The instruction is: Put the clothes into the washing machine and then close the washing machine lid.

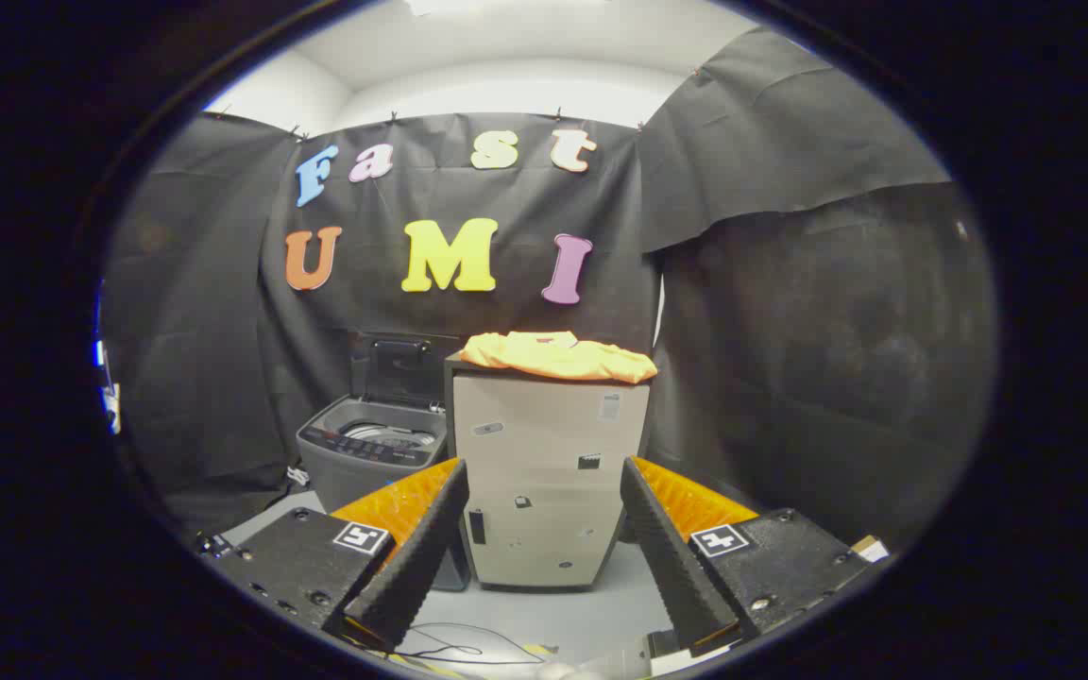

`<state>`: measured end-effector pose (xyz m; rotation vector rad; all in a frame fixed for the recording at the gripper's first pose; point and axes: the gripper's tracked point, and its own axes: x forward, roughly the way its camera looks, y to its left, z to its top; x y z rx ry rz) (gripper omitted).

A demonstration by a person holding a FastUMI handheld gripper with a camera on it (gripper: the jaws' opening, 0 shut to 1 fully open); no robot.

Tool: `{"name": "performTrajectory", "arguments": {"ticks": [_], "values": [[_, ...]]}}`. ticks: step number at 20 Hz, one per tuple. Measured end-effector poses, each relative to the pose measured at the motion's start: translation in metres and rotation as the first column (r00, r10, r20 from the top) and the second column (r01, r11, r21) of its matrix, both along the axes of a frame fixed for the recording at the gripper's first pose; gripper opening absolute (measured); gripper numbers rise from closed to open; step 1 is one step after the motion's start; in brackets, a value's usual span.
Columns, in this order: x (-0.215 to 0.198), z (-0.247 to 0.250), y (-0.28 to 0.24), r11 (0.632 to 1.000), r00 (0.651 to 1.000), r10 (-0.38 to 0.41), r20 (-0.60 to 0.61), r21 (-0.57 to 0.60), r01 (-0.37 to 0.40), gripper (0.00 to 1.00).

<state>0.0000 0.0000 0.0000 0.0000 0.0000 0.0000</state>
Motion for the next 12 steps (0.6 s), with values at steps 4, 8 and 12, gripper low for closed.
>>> {"name": "performTrajectory", "arguments": {"ticks": [4, 8, 12], "values": [[0.0001, -0.0030, 0.0002, 1.000, 1.000, -0.002, -0.006, -0.003, 0.002, 1.00], [0.0017, -0.0046, 0.0022, 1.000, 1.000, -0.001, -0.010, -0.015, 0.001, 1.00], [0.0061, 0.0012, 0.0063, 1.000, 1.000, 0.001, -0.011, -0.018, -0.001, 1.00]]}}
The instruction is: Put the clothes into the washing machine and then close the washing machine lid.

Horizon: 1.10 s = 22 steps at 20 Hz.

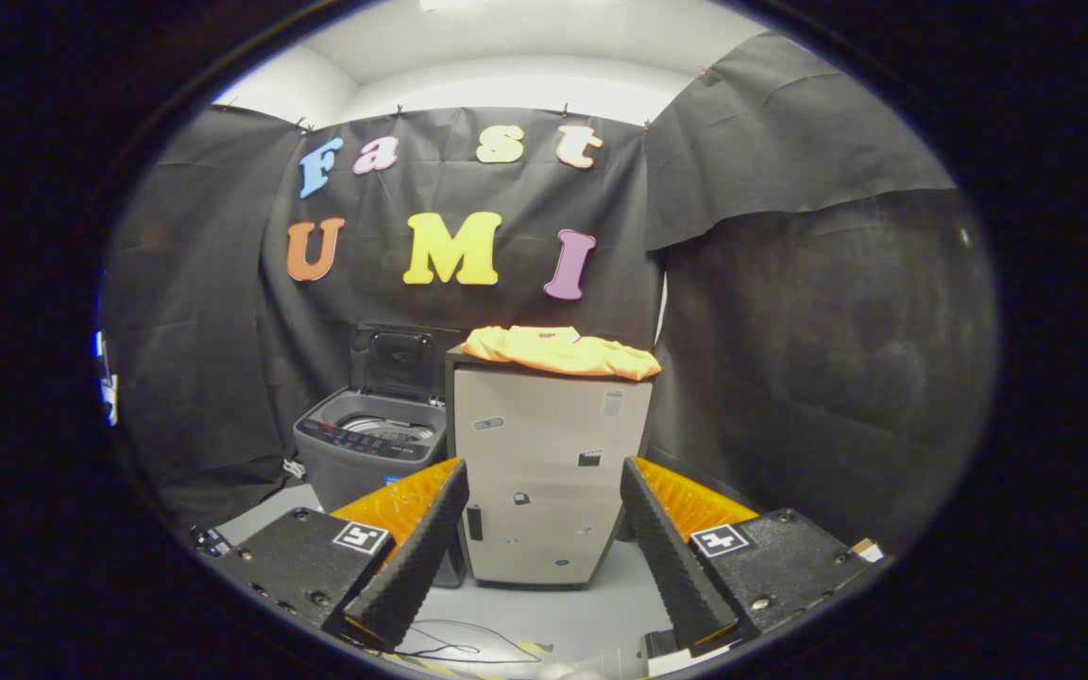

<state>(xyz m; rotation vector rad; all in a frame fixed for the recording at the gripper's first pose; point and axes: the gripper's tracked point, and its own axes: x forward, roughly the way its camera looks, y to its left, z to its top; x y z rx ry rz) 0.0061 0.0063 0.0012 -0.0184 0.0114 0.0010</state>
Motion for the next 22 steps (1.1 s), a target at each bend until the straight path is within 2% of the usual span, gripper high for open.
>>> {"name": "performTrajectory", "arguments": {"ticks": [6, 11, 17, 22], "values": [[0.011, 0.028, 0.012, 1.000, 1.000, 0.009, 0.018, -0.002, -0.009, 1.00], [0.029, 0.078, 0.022, 0.999, 0.999, 0.018, 0.046, 0.030, -0.020, 1.00], [0.085, 0.146, 0.011, 0.999, 0.998, -0.024, 0.066, 0.049, 0.020, 1.00], [0.152, 0.205, 0.008, 0.999, 0.995, -0.011, 0.096, 0.035, 0.007, 1.00]]}}
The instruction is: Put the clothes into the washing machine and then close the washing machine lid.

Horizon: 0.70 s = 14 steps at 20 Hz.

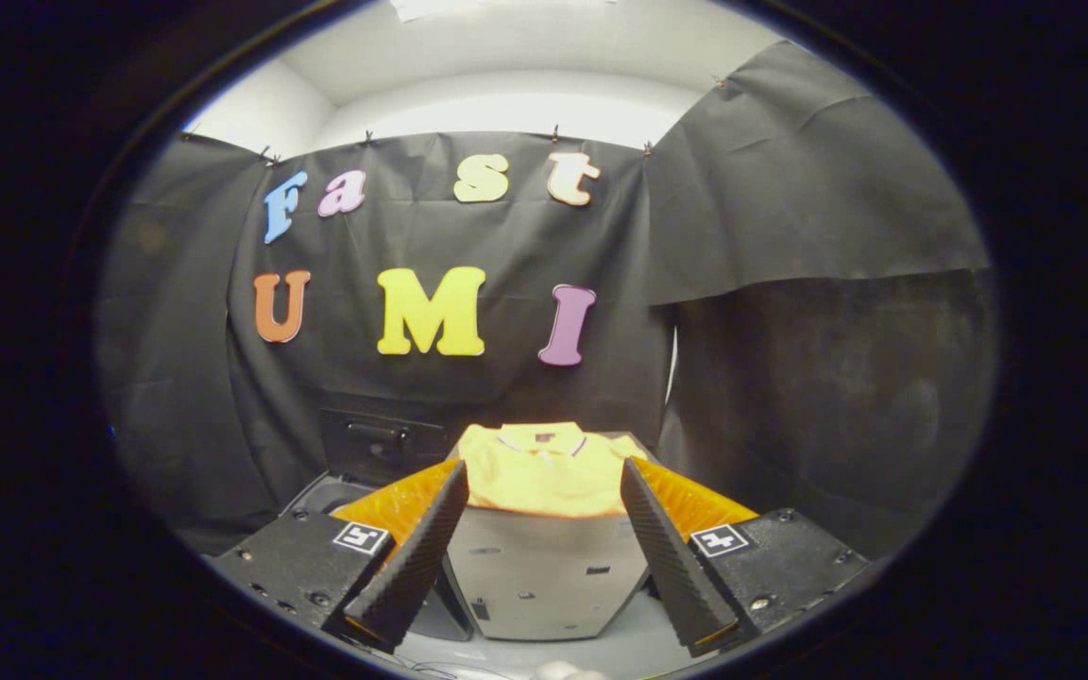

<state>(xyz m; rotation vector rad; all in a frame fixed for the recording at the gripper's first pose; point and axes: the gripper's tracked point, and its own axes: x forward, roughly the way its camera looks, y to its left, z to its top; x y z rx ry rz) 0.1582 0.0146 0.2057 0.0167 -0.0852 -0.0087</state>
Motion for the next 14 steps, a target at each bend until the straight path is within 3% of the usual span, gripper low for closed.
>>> {"name": "performTrajectory", "arguments": {"ticks": [6, 14], "values": [[0.105, 0.059, -0.005, 1.000, 1.000, 0.017, 0.012, -0.005, -0.017, 1.00], [0.263, 0.048, -0.002, 0.999, 0.983, 0.047, -0.179, 0.009, -0.046, 1.00]]}}
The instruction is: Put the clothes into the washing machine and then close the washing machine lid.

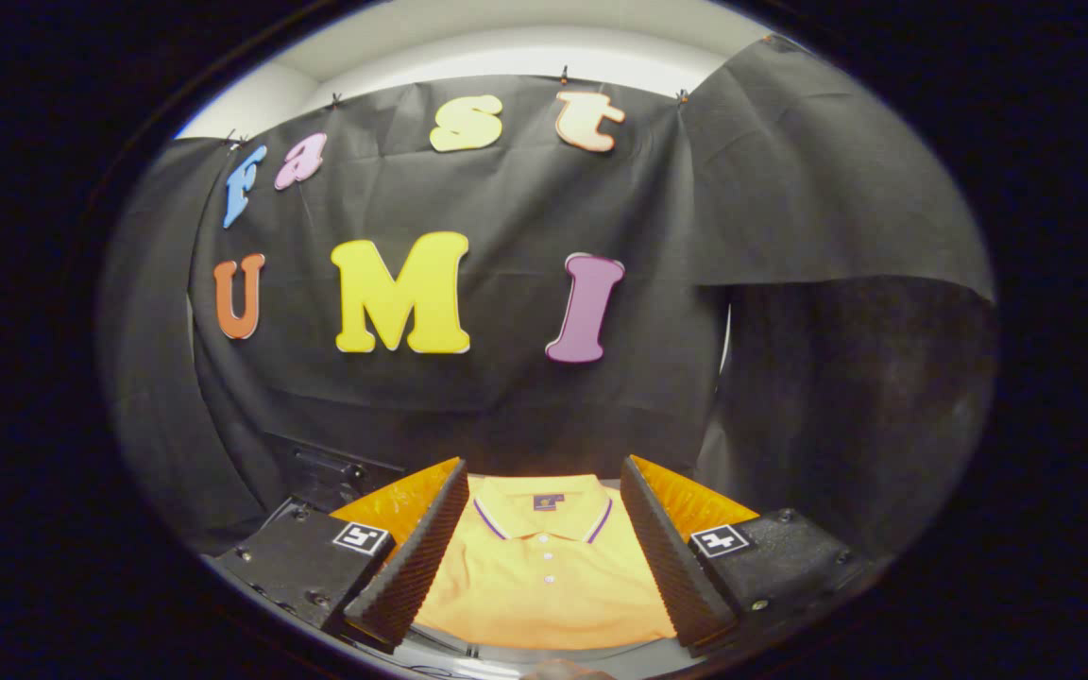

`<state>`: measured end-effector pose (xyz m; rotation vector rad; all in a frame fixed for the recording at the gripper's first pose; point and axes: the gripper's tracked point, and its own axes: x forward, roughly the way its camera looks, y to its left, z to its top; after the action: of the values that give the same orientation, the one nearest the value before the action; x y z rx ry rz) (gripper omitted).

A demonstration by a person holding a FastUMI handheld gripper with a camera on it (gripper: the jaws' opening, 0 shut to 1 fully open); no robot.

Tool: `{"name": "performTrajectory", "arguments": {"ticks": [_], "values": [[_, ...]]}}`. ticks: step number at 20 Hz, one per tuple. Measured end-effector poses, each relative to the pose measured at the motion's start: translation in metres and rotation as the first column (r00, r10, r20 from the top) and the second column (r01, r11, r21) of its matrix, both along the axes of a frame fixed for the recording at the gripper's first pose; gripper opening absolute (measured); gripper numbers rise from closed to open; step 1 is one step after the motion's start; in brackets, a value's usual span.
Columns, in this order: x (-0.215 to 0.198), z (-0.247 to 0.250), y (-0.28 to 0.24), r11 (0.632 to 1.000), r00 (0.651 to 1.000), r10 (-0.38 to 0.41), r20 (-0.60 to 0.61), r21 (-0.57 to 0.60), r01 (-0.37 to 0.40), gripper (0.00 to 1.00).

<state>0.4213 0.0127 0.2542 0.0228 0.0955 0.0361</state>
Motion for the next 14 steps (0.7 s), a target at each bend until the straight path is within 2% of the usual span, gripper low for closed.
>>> {"name": "performTrajectory", "arguments": {"ticks": [3, 6, 11, 14], "values": [[0.047, -0.028, 0.005, 1.000, 0.994, 0.010, -0.108, -0.003, -0.011, 1.00], [0.075, -0.068, 0.011, 0.999, 0.967, 0.038, -0.251, 0.014, -0.036, 1.00], [0.090, -0.125, 0.005, 0.998, 0.899, 0.016, -0.438, -0.046, -0.041, 1.00], [0.090, -0.150, 0.005, 0.999, 0.861, 0.018, -0.508, -0.017, -0.031, 0.99]]}}
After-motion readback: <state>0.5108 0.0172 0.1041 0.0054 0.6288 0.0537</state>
